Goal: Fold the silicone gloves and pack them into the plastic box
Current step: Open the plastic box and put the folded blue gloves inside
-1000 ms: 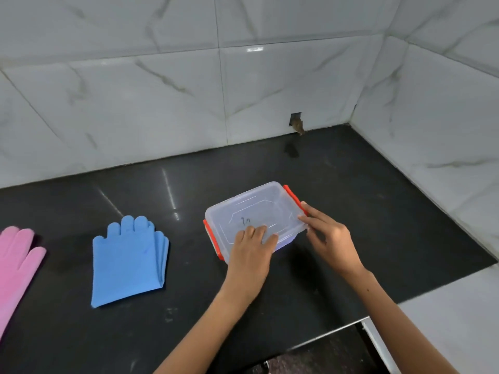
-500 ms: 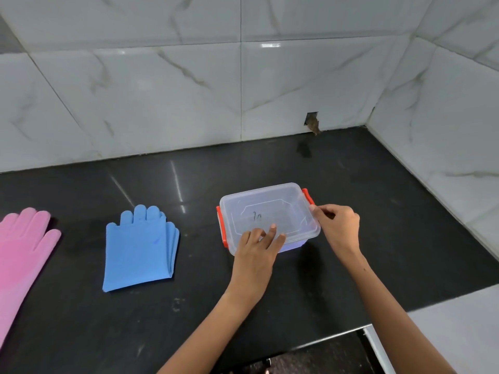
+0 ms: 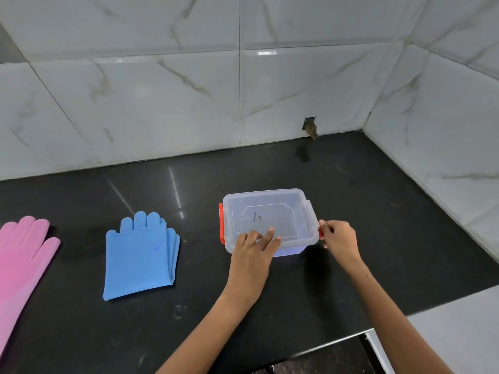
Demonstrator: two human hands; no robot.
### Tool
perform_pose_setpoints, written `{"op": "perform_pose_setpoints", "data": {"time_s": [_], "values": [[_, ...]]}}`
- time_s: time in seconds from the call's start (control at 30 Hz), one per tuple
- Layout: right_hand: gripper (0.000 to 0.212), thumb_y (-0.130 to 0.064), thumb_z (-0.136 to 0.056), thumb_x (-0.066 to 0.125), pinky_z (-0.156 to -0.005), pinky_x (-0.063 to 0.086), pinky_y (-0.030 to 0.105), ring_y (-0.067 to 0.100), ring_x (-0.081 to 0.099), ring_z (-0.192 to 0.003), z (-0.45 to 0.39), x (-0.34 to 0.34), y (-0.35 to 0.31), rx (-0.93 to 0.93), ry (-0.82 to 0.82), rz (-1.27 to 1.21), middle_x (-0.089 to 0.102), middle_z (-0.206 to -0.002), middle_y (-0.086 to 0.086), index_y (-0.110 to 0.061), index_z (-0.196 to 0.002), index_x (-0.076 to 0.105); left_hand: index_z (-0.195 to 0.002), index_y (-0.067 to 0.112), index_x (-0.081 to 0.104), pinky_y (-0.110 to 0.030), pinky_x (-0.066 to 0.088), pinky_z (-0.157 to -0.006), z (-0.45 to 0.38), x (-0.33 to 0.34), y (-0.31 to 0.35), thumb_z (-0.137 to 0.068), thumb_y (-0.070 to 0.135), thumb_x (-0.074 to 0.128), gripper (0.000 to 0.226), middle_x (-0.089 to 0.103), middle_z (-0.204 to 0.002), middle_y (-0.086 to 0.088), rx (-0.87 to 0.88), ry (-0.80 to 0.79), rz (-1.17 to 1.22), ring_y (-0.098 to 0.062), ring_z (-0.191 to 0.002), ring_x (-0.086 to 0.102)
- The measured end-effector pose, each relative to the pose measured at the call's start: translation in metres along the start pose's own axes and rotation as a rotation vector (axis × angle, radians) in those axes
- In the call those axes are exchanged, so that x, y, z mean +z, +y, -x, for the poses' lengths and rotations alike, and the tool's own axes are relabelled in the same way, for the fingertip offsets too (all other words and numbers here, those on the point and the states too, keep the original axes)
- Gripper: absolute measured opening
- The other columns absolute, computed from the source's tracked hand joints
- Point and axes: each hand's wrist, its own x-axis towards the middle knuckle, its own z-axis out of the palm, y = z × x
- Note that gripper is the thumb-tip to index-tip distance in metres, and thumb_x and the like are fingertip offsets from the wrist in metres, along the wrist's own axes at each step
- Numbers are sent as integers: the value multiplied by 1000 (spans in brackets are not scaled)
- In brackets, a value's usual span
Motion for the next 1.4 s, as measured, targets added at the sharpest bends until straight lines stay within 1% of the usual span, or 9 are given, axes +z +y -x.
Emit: {"op": "perform_pose_setpoints", "data": {"time_s": [0.1,0.27,0.43,0.7,0.87,1.0,1.13,1.27,1.4], "values": [[28,-25,-99,39,-69,49,33,18,58,-79,11,2,-10,-241,45,73,63,-87,-7,-12,-88,61,-93,20,77,-33,60,-70,1,1,4,-45,17,96,51,77,-97,1,-12,7,13,-19,-78,72],[39,-25,-96,53,-94,49,31,20,55,-124,25,13,-18,-435,66,168,56,-137,3,-13,-133,53,-100,21,76,-34,57,-76,6,-14,2,-63,27,89,40,76,-102,2,-83,69,104,-18,-85,71],[36,-14,-93,56,-85,57,33,22,64,-113,31,14,-13,-447,137,171,58,-134,3,-13,-129,57,-141,17,47,-41,39,-110,18,-29,-41,-88,41,61,59,51,-143,-4,-711,124,451,-20,-130,50],[34,1,-88,58,-46,40,22,18,53,-48,35,22,-18,-493,236,180,72,-76,9,-2,-122,62,-78,27,67,-28,60,-73,18,-30,-43,-90,22,62,14,70,-75,14,-857,198,810,-9,-69,69],[31,5,-86,59,-39,38,27,25,49,-42,35,21,-18,-496,256,206,61,-55,10,0,-116,65,-74,24,65,-33,57,-75,20,-18,-55,-93,18,58,21,69,-74,2,-1049,214,929,-18,-73,68],[27,-1,-90,55,-64,57,44,33,67,-72,33,18,-18,-494,215,260,72,-88,20,2,-115,65,-87,17,71,-32,59,-78,27,-15,-70,-90,16,62,10,75,-84,-4,-1224,155,1201,-18,-80,72],[62,-44,-89,57,-115,31,44,24,30,-142,19,1,-20,-613,-42,414,33,-154,6,-14,-141,43,-109,11,66,-32,60,-75,28,-20,-82,-86,7,66,23,74,-99,-7,-1244,80,1347,-21,-91,72],[124,-83,-55,60,-119,3,34,0,-18,-143,-11,-23,-40,-721,-513,497,-15,-158,-15,-30,-152,4,-108,14,67,-24,60,-67,27,-23,-87,-84,4,67,26,73,-95,1,-1195,60,1339,-14,-86,72],[143,-82,-45,69,-116,-6,29,0,-24,-141,-33,-23,-52,-805,-678,727,-22,-157,-14,-29,-149,-14,-114,9,66,-27,59,-72,28,-20,-88,-83,5,68,31,72,-104,-5,-1190,60,1315,-20,-93,72]]}}
